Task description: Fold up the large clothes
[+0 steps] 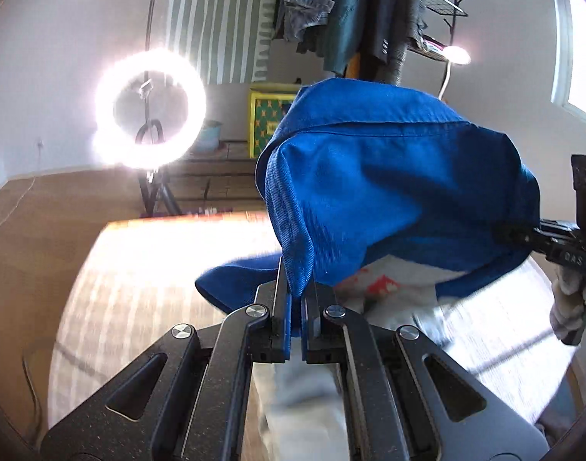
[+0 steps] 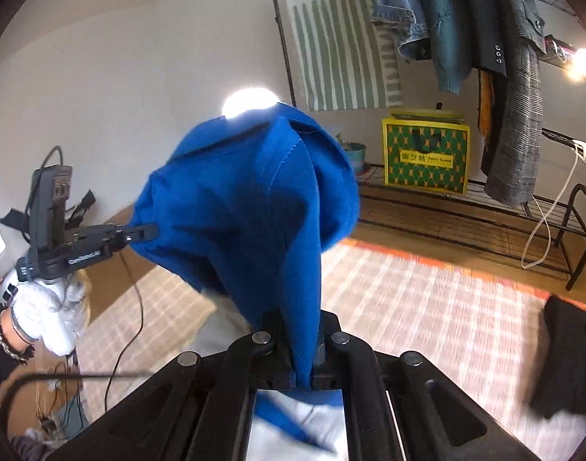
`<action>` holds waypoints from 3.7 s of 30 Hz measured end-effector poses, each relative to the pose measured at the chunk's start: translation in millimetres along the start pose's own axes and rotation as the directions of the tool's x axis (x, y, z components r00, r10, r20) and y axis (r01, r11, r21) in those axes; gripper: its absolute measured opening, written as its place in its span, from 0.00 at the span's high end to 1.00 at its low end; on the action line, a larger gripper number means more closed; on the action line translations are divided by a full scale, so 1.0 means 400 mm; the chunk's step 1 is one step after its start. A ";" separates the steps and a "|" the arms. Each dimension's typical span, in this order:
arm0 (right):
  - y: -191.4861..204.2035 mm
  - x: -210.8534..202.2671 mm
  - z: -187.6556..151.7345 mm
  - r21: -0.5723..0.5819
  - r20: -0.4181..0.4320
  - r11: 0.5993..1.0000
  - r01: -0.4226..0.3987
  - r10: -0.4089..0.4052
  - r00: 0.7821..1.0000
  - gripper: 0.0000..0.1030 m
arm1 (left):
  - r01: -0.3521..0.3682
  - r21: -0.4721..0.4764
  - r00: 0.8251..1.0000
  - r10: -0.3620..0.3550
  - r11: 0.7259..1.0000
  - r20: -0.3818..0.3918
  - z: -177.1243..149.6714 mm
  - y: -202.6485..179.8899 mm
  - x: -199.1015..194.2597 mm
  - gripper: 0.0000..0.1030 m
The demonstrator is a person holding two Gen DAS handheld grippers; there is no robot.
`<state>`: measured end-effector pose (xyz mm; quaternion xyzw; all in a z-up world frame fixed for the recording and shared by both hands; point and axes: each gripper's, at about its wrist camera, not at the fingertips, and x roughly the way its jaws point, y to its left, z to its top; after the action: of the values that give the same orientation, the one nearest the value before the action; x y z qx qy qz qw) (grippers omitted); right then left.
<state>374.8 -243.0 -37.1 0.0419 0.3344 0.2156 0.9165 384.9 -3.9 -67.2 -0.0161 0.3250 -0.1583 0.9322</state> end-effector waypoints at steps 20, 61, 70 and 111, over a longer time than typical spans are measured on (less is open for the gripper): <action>0.200 -0.170 -0.349 -0.137 -0.058 0.986 0.095 -0.104 0.993 0.71 | 0.022 0.068 0.992 -0.014 0.997 -0.124 -0.438 -0.078 -0.173 0.91; 0.254 -0.052 -0.448 0.128 -0.162 0.991 -0.042 0.062 0.985 0.74 | 0.089 -0.046 0.968 -0.098 0.995 -0.232 -0.474 -0.078 -0.133 0.63; 0.204 -0.018 -0.460 0.175 -0.251 0.982 0.064 -0.019 0.968 0.72 | 0.020 -0.049 0.961 -0.033 0.999 -0.275 -0.476 -0.032 -0.100 0.60; -0.118 -0.049 -0.442 0.438 -0.178 0.898 0.027 0.057 0.982 0.25 | 0.135 -0.486 0.908 -0.304 0.863 -0.287 -0.350 0.283 0.079 0.25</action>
<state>267.4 -305.8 -172.5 0.2294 0.4581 0.1447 0.8465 354.9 104.2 -211.7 -0.2430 0.5113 -0.1847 0.8034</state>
